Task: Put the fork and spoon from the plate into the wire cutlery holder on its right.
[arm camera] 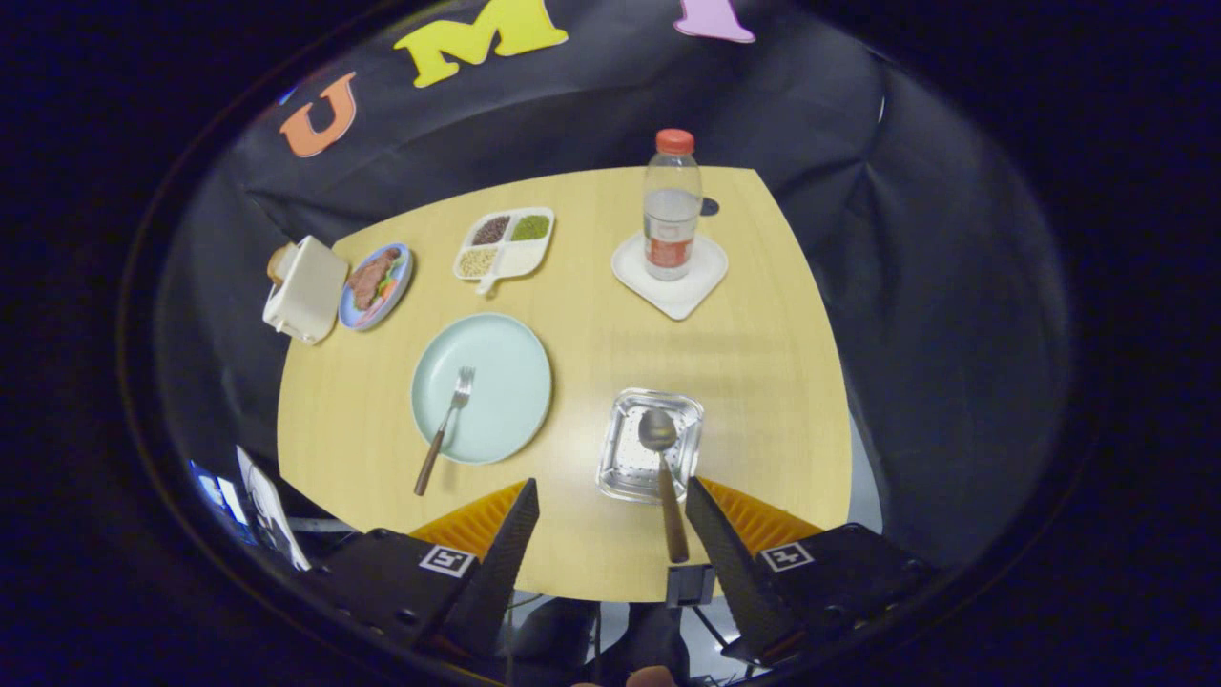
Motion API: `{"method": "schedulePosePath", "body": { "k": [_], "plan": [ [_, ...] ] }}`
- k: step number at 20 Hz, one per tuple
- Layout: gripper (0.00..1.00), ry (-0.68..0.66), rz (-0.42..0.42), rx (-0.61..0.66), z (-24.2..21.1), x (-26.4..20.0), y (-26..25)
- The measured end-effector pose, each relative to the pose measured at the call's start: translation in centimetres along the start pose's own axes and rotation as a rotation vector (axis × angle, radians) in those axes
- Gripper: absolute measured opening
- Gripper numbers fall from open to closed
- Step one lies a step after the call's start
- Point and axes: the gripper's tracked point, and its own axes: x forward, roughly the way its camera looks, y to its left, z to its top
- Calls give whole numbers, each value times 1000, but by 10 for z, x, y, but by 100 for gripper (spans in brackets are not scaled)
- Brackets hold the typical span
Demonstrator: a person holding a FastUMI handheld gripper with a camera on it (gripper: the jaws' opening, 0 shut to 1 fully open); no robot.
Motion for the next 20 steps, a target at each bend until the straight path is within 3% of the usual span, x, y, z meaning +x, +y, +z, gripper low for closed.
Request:
{"method": "schedulePosePath", "body": {
  "k": [6,14,20],
  "plan": [
    [95,43,66,7,-14,20,88],
    [95,114,36,27,-50,89,171],
    [93,173,-22,28,-71,138,198]
  ]
}}
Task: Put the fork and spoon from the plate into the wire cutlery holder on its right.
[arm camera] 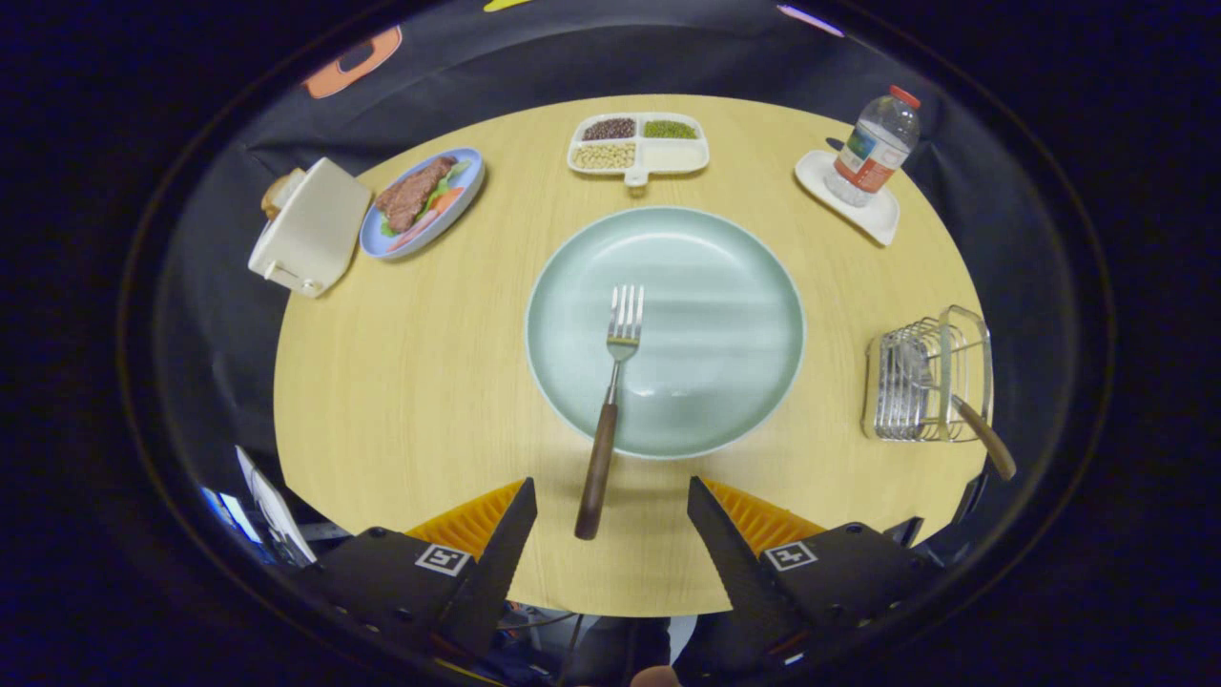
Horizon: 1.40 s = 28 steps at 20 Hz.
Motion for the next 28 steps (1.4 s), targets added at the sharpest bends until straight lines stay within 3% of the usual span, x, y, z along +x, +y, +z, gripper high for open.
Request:
{"method": "schedulePosePath", "body": {
  "k": [1,2,3,5,8,9,11,12,13,17,21,28],
  "plan": [
    [92,19,-11,11,-3,6,1],
    [76,36,-17,24,-7,14,3],
    [70,51,-21,35,-8,18,4],
    [68,75,-28,55,-14,28,5],
    [34,109,-32,71,-15,33,7],
    [36,113,-46,77,-13,26,3],
    [10,112,-34,74,-16,36,2],
    [10,112,-30,66,-12,28,2],
    [2,114,-22,60,-13,27,2],
    [2,90,12,31,-13,1,-10],
    [2,34,47,12,-3,-61,-41],
    [2,-77,-5,78,27,-149,-165]
  ]
}}
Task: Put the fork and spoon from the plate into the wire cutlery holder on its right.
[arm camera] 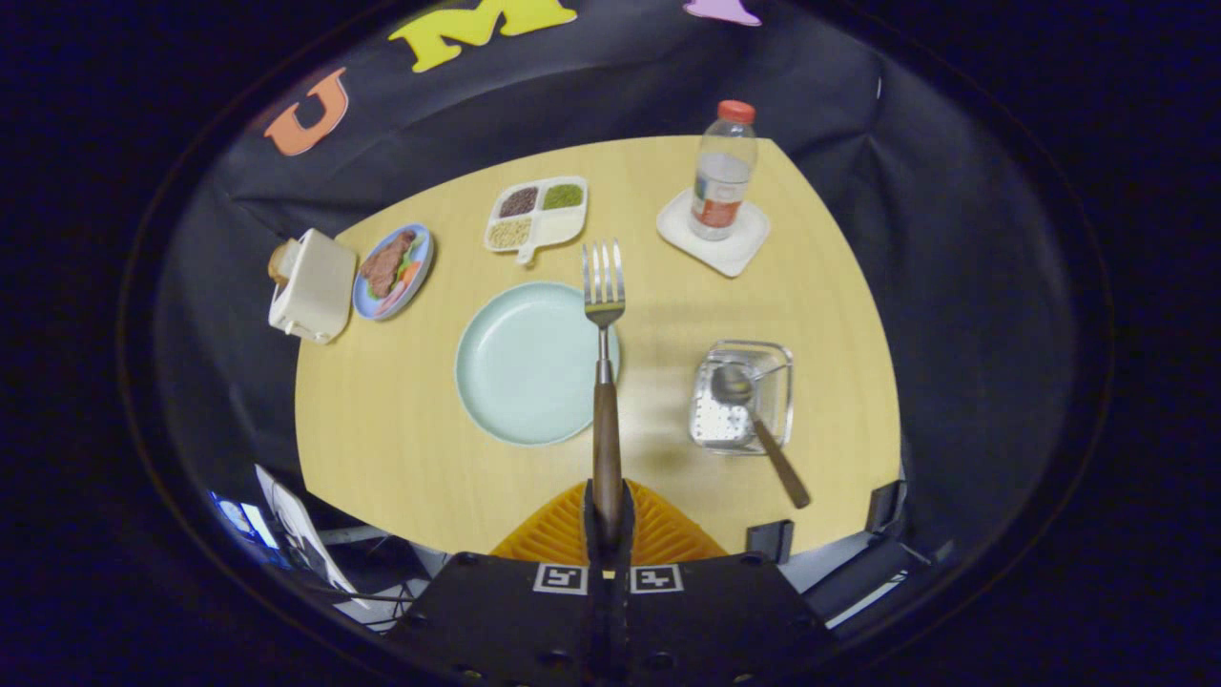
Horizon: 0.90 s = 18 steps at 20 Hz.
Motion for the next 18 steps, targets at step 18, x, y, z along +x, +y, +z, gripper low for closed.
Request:
{"method": "schedulePosePath", "body": {
  "k": [18],
  "plan": [
    [1,259,50,18,-50,10,-101]
  ]
}}
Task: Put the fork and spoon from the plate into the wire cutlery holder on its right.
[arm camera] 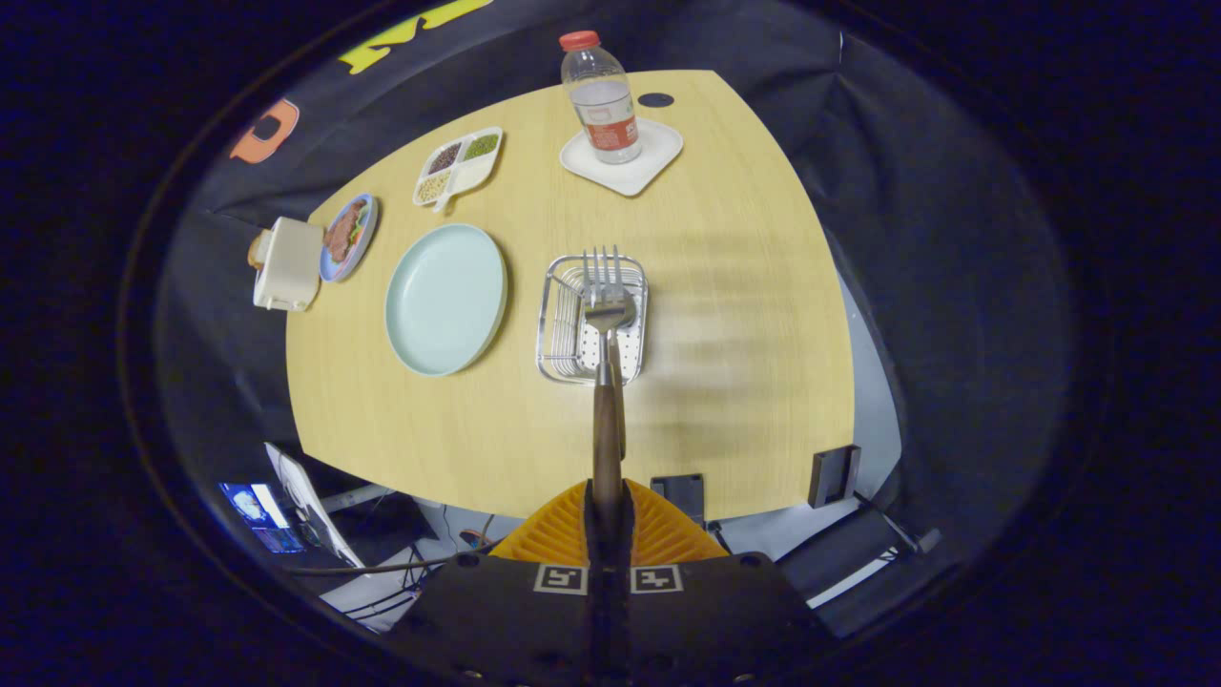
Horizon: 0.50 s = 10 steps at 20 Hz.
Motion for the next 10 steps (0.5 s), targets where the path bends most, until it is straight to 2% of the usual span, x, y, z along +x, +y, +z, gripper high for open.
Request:
{"method": "schedulePosePath", "body": {
  "k": [5,10],
  "plan": [
    [1,46,11,6,5,6,7],
    [10,52,13,22,6,7,12]
  ]
}}
